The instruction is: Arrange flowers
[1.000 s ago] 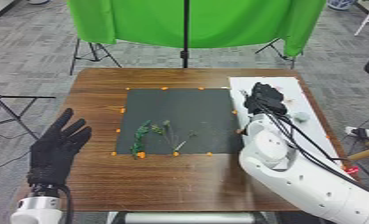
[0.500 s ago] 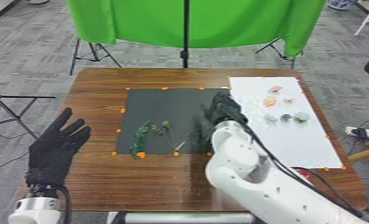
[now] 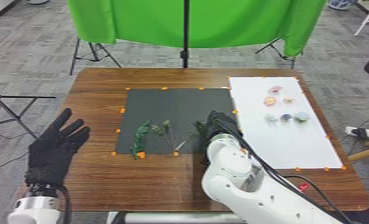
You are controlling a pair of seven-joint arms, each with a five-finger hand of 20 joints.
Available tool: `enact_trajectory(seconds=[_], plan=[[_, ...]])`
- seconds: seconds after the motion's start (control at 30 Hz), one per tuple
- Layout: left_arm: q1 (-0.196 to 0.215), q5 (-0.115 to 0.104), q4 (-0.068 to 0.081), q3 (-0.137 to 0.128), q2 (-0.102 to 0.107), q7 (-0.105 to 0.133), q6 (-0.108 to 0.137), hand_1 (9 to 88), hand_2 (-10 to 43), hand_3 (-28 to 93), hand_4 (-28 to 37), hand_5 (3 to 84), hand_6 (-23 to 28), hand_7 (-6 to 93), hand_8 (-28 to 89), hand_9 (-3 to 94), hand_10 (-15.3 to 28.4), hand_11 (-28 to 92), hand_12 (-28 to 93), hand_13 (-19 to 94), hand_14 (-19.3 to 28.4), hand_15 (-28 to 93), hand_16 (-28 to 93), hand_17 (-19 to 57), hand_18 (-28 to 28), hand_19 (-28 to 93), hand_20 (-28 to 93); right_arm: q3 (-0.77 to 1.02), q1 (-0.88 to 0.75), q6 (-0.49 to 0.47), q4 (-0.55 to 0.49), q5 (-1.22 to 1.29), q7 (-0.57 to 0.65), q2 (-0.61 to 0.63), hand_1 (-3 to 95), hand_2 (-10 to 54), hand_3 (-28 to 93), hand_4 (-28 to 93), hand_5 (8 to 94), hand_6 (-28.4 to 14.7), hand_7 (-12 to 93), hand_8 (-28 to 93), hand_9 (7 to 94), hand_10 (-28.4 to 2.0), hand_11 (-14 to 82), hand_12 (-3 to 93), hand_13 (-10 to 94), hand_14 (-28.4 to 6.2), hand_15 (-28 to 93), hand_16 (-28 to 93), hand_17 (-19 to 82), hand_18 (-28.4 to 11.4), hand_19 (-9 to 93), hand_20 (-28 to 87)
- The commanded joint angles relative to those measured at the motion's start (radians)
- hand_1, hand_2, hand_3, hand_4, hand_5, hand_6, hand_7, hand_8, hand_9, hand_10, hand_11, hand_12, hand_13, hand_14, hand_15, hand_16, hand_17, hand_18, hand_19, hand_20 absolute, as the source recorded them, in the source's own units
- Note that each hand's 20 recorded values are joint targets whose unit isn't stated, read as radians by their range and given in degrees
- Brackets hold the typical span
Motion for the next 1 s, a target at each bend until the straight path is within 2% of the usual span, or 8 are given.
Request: enact_trajectory(seconds=[0.03,0.4,0.5,0.63,0.73,0.8,0.87,1.0], plan=[[0.005,-0.001,0.0,0.005,0.004,-0.002,-0.002,23.8,6.7,81,-25.4,35.5,7.8,7.6,-8,31.6,19.5,21,11,20,27.3,53,-9,-9.3,28.4,55,8,-0.02,-0.007,-0.045,0.006,-0.085,0.008,0.016,45.3,-9.5,71,-24,90.4,-3.3,25,9,87.5,-13.3,53.4,23.7,80,-10.9,81,24,38,-27.6,93,44],[0.015,0.003,-0.003,0.0,-0.006,0.001,-0.001,23.9,6.7,81,-25.2,35.6,7.8,7.9,-8,31.7,19.6,21,11,20,27.3,53,-10,-9.3,28.4,55,8,-0.021,-0.002,-0.047,0.004,-0.112,0.025,0.062,43.2,-9.5,71,-25,89.1,-3.0,25,7,86.7,-13.7,52.6,23.3,79,-11.1,81,23,37,-28.3,93,42],[0.015,-0.007,-0.002,0.008,0.01,0.015,0.003,24.0,6.7,81,-25.2,35.6,7.8,8.1,-8,31.7,19.6,21,11,20,27.3,54,-10,-9.3,28.4,55,8,-0.023,0.004,-0.042,0.008,-0.113,0.029,0.073,43.2,-9.5,71,-25,89.2,-3.1,25,6,86.7,-13.7,52.7,23.3,79,-11.1,81,23,36,-28.3,93,42],[0.017,-0.008,-0.001,0.011,0.01,0.02,0.002,24.0,6.7,81,-25.2,35.6,7.8,8.2,-8,31.7,19.7,21,11,20,27.4,54,-10,-9.3,28.4,55,8,-0.019,0.007,-0.038,0.005,-0.113,0.033,0.089,43.1,-9.5,71,-25,89.6,-3.1,25,6,86.7,-13.8,52.7,23.2,79,-11.2,81,23,36,-28.3,93,42],[0.022,-0.017,-0.001,0.012,0.023,0.032,0.008,24.0,6.7,81,-25.2,35.6,7.7,8.3,-8,31.8,19.7,21,11,20,27.3,54,-10,-9.3,28.4,55,8,0.002,-0.004,-0.018,-0.017,-0.083,0.018,0.094,42.4,-9.5,71,-25,89.8,-3.0,24,5,86.7,-13.8,52.7,23.2,79,-11.3,81,23,36,-28.4,93,42],[0.024,-0.016,-0.002,0.011,0.018,0.032,0.008,24.0,6.7,81,-25.2,35.6,7.7,8.5,-8,31.8,19.7,22,11,20,27.4,54,-10,-9.3,28.4,55,8,0.01,-0.012,-0.01,-0.031,-0.097,0.004,0.095,41.0,-9.5,72,-25,89.9,-2.8,24,1,86.7,-13.8,52.7,23.3,79,-11.4,81,23,36,-28.4,93,42],[0.021,-0.014,0.0,0.014,0.012,0.031,0.004,24.0,6.7,81,-25.2,35.6,7.7,8.6,-8,31.7,19.7,22,11,20,27.4,54,-10,-9.3,28.4,55,8,0.008,-0.014,0.005,-0.038,-0.118,0.001,0.103,37.8,-9.5,73,-24,90.5,-2.5,26,-10,86.9,-13.9,52.7,23.1,79,-11.7,81,23,36,-28.4,93,42],[0.016,-0.007,0.003,0.013,0.0,0.022,-0.005,24.0,6.7,81,-25.1,35.6,7.8,8.5,-9,31.7,19.7,22,11,20,27.3,54,-10,-9.3,28.4,55,8,0.034,-0.023,0.06,-0.055,-0.13,0.003,0.132,36.4,-9.5,73,-24,90.5,-2.5,26,-11,86.8,-14.1,52.6,23.3,79,-12.0,81,23,36,-28.4,93,42]])
